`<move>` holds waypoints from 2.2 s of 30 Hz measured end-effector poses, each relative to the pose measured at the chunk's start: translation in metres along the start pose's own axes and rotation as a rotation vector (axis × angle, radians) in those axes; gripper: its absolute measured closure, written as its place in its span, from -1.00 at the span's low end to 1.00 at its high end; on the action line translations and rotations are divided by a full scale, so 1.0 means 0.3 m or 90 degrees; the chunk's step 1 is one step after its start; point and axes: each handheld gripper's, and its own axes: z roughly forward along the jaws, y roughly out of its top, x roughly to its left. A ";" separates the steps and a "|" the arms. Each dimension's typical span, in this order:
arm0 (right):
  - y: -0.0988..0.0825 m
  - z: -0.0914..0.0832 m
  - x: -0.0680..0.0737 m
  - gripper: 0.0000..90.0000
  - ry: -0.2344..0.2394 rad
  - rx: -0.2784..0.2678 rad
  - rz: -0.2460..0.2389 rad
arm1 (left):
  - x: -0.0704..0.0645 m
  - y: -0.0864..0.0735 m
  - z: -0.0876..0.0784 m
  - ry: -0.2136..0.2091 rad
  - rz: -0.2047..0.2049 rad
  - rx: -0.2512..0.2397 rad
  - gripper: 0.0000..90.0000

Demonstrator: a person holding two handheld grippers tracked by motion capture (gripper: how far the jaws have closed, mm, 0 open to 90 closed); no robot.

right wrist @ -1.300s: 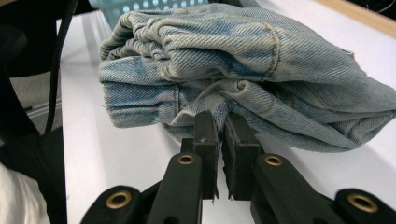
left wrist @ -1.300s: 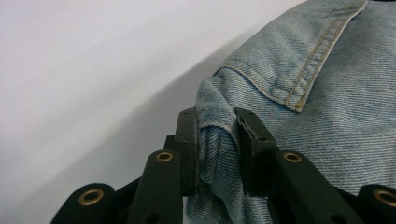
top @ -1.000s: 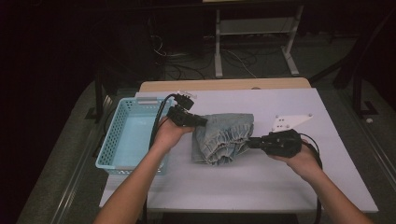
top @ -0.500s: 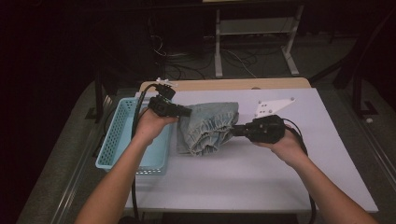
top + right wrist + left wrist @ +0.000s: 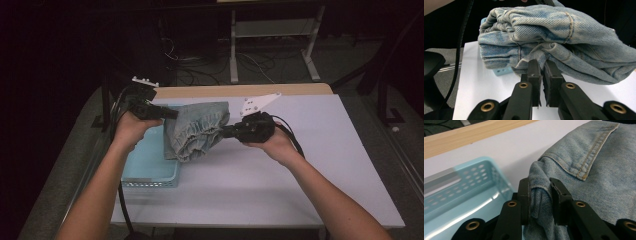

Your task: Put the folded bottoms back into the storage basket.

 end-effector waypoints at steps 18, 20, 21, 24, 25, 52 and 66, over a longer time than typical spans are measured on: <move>0.133 0.245 0.028 0.86 0.039 0.016 -0.010 | 0.189 -0.113 -0.122 0.058 -0.038 -0.029 0.59; 0.142 0.276 0.033 0.86 0.042 0.021 -0.012 | 0.211 -0.127 -0.130 0.066 -0.043 -0.030 0.59; 0.142 0.276 0.033 0.86 0.042 0.021 -0.012 | 0.211 -0.127 -0.130 0.066 -0.043 -0.030 0.59; 0.157 0.341 0.040 0.86 0.050 0.034 -0.014 | 0.257 -0.156 -0.142 0.080 -0.056 -0.023 0.58; 0.160 0.356 0.041 0.86 0.052 0.038 -0.012 | 0.257 -0.156 -0.142 0.080 -0.056 -0.023 0.58; 0.119 0.511 0.049 0.14 0.087 0.093 0.018 | 0.359 -0.276 -0.094 0.142 -0.121 -0.060 -0.18; 0.062 0.351 -0.031 -0.18 0.044 0.060 0.062 | 0.192 -0.247 -0.096 0.089 -0.056 -0.115 -0.60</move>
